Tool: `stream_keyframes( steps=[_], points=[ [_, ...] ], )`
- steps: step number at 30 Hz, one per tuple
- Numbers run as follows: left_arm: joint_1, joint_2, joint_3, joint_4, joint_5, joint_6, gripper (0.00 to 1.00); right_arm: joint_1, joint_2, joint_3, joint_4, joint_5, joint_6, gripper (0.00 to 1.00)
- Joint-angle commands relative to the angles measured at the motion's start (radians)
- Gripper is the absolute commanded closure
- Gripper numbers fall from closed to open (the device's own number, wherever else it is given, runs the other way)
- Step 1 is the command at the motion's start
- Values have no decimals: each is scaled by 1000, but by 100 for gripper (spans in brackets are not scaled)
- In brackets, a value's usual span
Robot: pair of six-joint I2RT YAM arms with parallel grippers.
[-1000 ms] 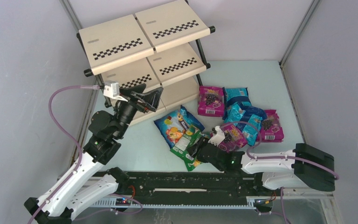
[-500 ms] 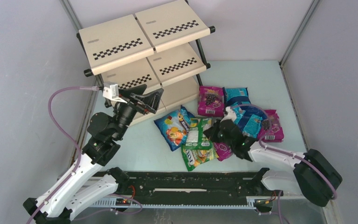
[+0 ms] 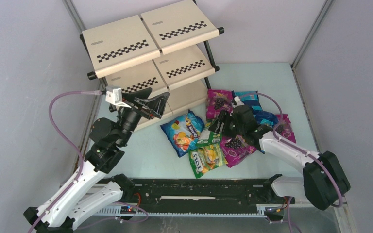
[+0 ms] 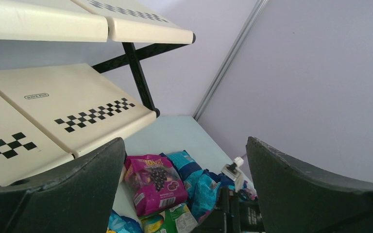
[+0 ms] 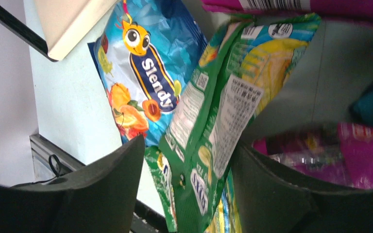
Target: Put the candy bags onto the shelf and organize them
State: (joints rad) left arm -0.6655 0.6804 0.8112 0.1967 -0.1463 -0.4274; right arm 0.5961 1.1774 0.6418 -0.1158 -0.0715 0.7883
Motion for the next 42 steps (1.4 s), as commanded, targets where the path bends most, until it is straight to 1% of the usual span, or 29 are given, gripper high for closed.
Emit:
stream_keyframes(
  steps=[1,3,5,6,8,12,16,18,20,24,28,32,35,36,39,42],
  points=[
    [-5,-5,-8,14,6,-12,0,119,-150,-64,-9,305,258,21],
    [-5,-9,-8,13,4,-13,0,203,-188,-93,-19,449,356,18],
    [-5,-13,-8,12,2,-12,0,246,-188,-104,-39,538,458,17],
    [-6,-15,-7,12,2,-12,0,258,-177,-105,-57,555,490,17],
    [-5,-19,-7,12,2,-15,0,271,-145,-105,-74,559,566,17],
    [-5,-30,-7,11,1,-13,0,315,-93,-105,-42,594,630,17],
    [-8,-39,-7,10,-2,-12,0,320,-57,-105,-15,586,670,24],
    [-11,-44,-8,9,-3,-10,0,346,-49,-105,-18,616,697,26],
    [-13,-52,-8,8,-4,-9,0,383,-57,-105,-37,665,724,25],
    [-15,-67,-7,5,-12,-1,0,419,-120,-102,-127,686,728,22],
    [-16,-74,-7,4,-12,-4,0,522,-162,-100,-195,754,805,20],
    [-17,-73,-7,4,-9,-8,0,576,-113,-100,-123,761,867,20],
    [-16,-75,-8,4,-10,-8,0,596,-17,-100,-45,773,961,21],
    [-17,-77,-7,4,-10,-10,0,602,17,-100,-17,783,991,23],
    [-17,-82,-7,3,-14,-6,0,599,102,-98,118,828,975,27],
    [-17,-89,-8,1,-18,-3,0,580,148,-84,148,897,976,30]
  ],
)
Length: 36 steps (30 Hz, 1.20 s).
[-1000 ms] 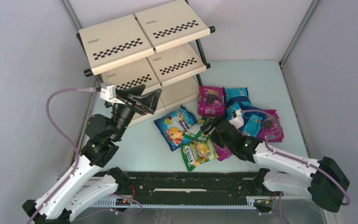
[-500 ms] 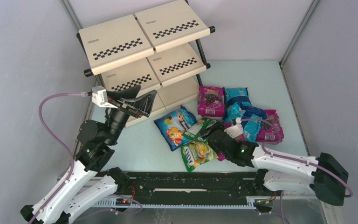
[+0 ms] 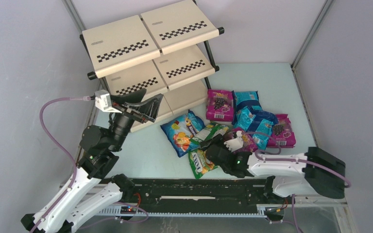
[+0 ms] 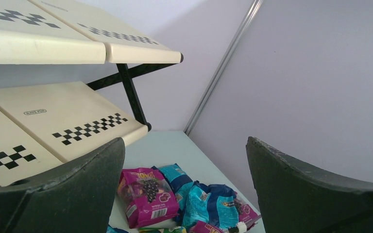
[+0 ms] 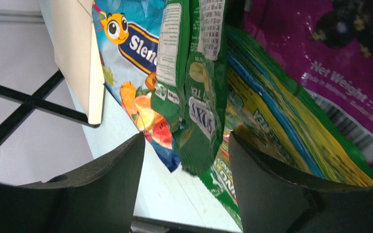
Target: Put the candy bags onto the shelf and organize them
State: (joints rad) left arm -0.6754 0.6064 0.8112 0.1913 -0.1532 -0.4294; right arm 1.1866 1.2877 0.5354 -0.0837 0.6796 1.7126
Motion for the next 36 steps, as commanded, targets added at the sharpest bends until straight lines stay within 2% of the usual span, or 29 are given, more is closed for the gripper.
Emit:
stream_keyframes(
  steps=[1,6,11,14,16,19,23,30,33,36],
  points=[
    [-7,-17,-7,7,-12,-1,0,-15,51,27,99,174,73,31],
    [-7,-23,-9,7,-12,-5,0,-44,128,31,-21,233,277,34],
    [-10,-31,-11,10,-12,-9,0,-54,177,37,-15,312,319,41],
    [-11,-36,-12,10,-15,-11,0,-67,207,76,-131,336,412,43],
    [-13,-40,-12,10,-16,-10,0,-74,214,81,-144,340,413,44],
    [-12,-45,-11,11,-19,-4,0,-71,212,82,-126,349,372,52],
    [-13,-46,-11,7,-32,9,0,-65,175,82,-108,376,265,67],
    [-12,-75,-7,-4,-57,40,0,-61,16,81,-130,397,-27,92],
    [-4,-102,0,-14,-70,56,0,-63,-79,81,-103,382,-235,96],
    [15,-125,1,-16,-75,60,0,-70,-170,81,10,325,-537,100]
  ],
)
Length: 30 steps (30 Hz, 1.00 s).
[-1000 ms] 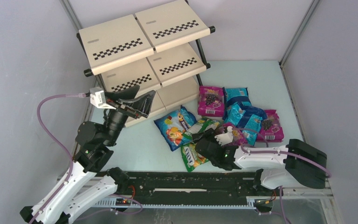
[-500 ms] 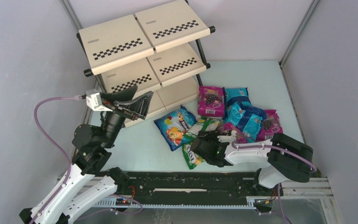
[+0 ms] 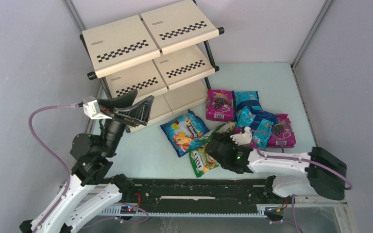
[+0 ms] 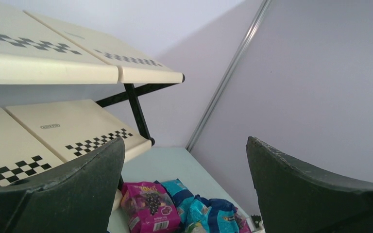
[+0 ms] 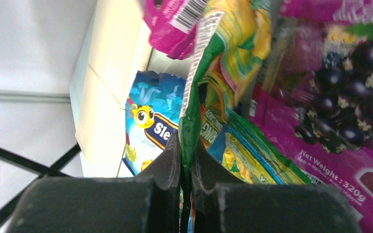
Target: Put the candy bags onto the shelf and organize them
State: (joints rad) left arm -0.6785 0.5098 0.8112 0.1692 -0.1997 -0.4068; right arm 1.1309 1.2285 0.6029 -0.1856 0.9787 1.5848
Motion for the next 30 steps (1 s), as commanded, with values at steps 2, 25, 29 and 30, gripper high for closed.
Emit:
stream_keyframes(
  steps=[2,25,29,30],
  points=[
    [32,-33,2,5,-26,37,0,-35,-166,14,202,-59,-608,100],
    [109,-131,13,-15,-68,73,0,-201,268,661,655,-1201,-889,100],
    [113,-143,17,-14,-65,77,0,-198,452,771,780,-1246,-763,100],
    [119,-149,21,-15,-72,86,0,-196,490,795,806,-1247,-749,100]
  ],
)
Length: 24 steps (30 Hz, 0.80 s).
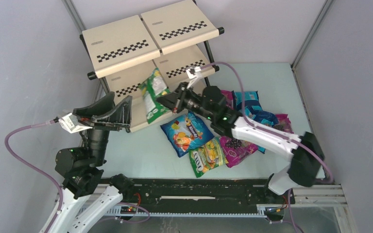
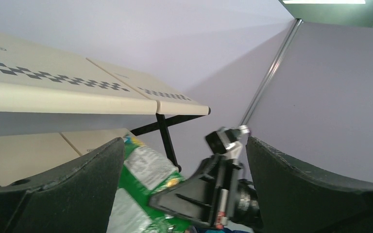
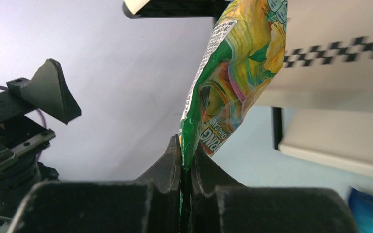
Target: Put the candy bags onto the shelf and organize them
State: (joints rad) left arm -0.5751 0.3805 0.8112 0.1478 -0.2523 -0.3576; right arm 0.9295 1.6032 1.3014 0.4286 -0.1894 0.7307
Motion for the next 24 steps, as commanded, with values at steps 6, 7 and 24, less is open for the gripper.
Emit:
stream_keyframes(
  steps=[6,7,24],
  points=[
    [24,-97,27,-13,-84,88,1,-5,309,204,324,-81,233,100],
    [18,-106,26,-14,-87,94,1,-6,337,233,325,-83,245,100],
    [-30,-157,23,-14,-130,133,1,-27,644,599,122,2,338,97]
  ],
)
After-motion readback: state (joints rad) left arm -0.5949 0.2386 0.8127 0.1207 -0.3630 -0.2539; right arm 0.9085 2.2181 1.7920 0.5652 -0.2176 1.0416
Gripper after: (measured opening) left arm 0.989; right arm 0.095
